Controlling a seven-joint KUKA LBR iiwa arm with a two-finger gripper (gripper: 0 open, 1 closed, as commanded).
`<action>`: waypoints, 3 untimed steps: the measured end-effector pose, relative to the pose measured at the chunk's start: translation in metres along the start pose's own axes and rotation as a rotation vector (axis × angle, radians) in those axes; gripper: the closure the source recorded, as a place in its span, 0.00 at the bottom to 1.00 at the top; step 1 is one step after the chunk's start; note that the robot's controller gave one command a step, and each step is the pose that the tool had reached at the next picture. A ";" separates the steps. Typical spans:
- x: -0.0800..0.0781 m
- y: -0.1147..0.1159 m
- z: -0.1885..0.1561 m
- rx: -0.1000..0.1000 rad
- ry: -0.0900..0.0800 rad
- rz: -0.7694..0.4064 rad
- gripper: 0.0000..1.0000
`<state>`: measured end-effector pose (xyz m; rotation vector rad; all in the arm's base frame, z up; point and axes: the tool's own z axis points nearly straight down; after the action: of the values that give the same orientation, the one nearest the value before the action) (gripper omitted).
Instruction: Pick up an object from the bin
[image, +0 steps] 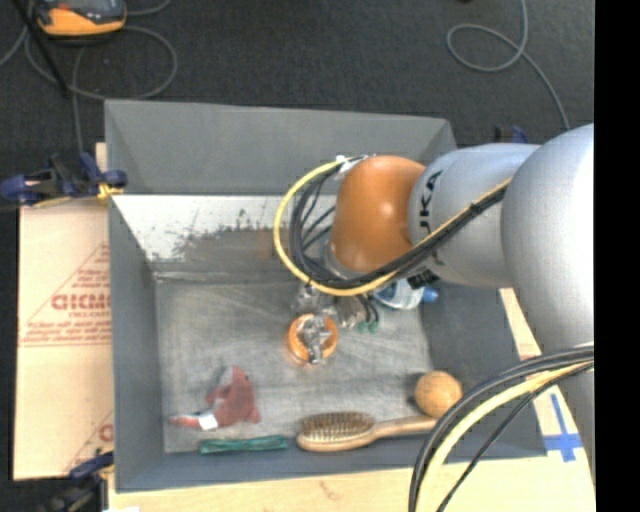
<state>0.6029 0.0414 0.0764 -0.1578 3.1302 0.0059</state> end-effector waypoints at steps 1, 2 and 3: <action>0.000 0.000 0.000 0.000 0.000 0.001 1.00; 0.034 -0.039 -0.121 0.004 0.003 0.036 1.00; 0.034 -0.039 -0.121 0.003 0.004 0.036 1.00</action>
Offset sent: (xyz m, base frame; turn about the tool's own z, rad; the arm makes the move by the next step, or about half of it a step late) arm -0.0320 -0.0421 0.1194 0.0322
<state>0.5719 -0.0013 0.1965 -0.1013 3.1361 0.0012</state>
